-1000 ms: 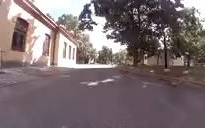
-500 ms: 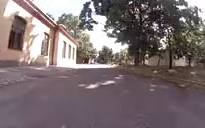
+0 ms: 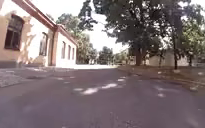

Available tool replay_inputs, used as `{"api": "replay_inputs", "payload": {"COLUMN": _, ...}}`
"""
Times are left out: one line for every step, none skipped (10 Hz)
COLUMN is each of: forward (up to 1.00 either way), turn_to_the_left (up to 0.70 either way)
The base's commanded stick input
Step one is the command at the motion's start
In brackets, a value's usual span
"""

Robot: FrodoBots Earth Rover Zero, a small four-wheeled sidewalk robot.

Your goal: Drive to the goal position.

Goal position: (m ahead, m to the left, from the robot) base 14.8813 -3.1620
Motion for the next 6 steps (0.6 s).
{"api": "replay_inputs", "payload": {"forward": 0.85, "turn_to_the_left": 0.00}}
{"api": "replay_inputs", "payload": {"forward": 0.85, "turn_to_the_left": 0.00}}
{"api": "replay_inputs", "payload": {"forward": 0.85, "turn_to_the_left": 0.00}}
{"api": "replay_inputs", "payload": {"forward": 0.85, "turn_to_the_left": 0.00}}
{"api": "replay_inputs", "payload": {"forward": 0.85, "turn_to_the_left": 0.00}}
{"api": "replay_inputs", "payload": {"forward": 0.85, "turn_to_the_left": 0.00}}
